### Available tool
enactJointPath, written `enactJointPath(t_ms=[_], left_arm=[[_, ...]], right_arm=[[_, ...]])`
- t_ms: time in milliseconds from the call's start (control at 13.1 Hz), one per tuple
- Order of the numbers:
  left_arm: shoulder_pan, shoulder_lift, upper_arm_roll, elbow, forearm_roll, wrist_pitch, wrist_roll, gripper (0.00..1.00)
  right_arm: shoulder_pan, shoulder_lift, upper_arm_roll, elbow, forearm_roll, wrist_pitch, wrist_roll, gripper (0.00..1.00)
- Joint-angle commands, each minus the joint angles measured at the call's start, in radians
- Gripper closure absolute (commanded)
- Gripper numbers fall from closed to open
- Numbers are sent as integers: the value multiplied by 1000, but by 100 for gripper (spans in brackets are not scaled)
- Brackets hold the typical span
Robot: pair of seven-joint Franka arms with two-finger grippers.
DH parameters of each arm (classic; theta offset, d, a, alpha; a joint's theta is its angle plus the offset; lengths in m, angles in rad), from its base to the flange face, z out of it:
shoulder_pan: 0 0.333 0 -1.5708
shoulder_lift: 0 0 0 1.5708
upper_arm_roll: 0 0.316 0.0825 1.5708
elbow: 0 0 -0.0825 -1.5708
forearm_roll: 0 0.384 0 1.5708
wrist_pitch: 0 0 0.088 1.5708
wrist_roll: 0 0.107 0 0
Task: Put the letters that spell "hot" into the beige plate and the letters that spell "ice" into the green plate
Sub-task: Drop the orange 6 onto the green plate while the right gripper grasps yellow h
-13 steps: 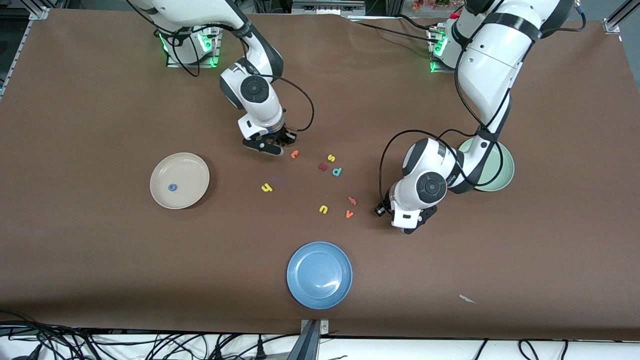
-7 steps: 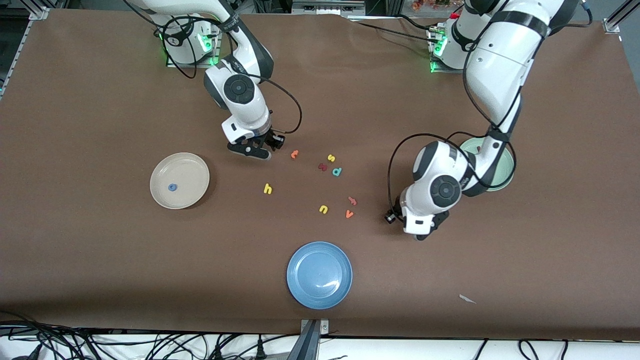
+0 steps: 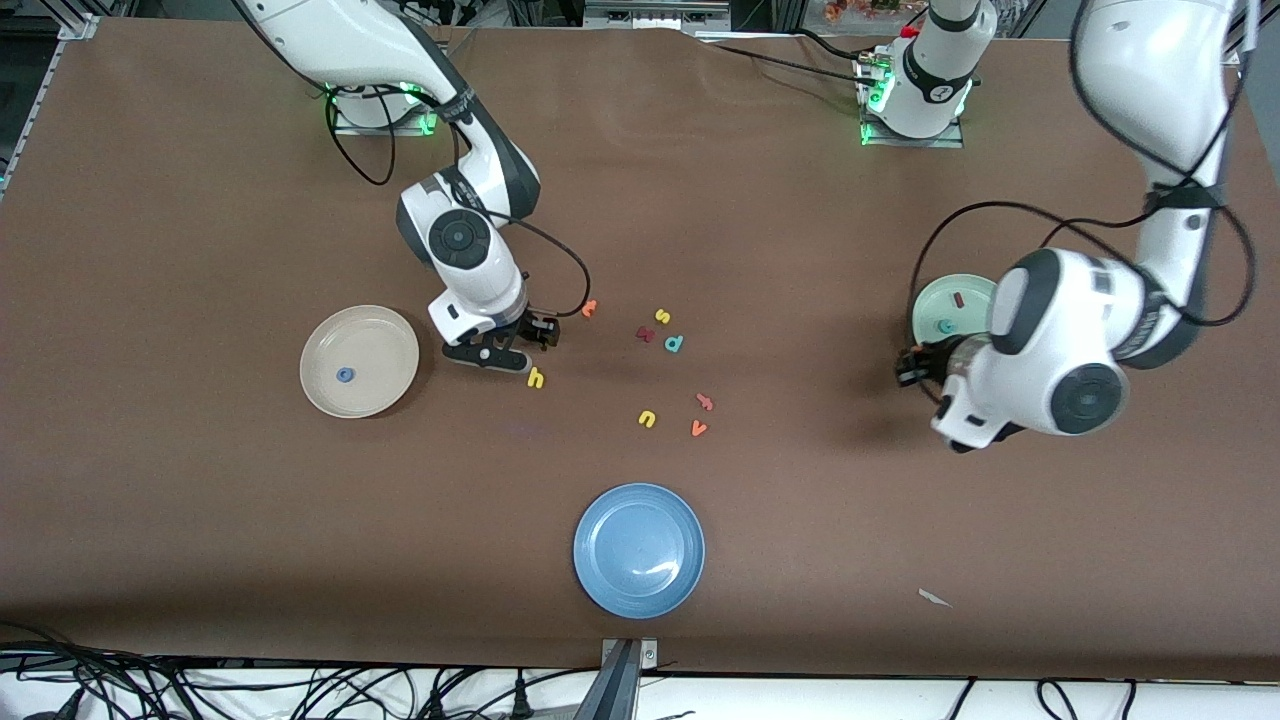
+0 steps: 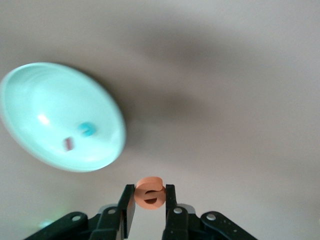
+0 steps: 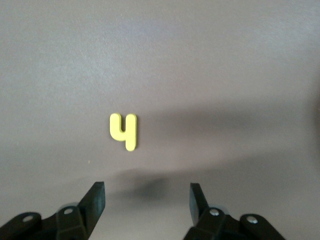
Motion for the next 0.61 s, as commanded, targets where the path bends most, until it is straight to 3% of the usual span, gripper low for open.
enactJointPath(t_ms=[0,306,536], left_arm=[[97,-48,-7,-88,19,-43,160,100],[246,-36,-10,-140,143,-2,346,100],[291,-29,-10,-314,151,238,369,100]], right_arm=[[-1,72,1,78,-8,17,-13,26],[-1,99,-9,107,-54,35,-28,27],[4,130,-16,121,-54,54,-30,31]])
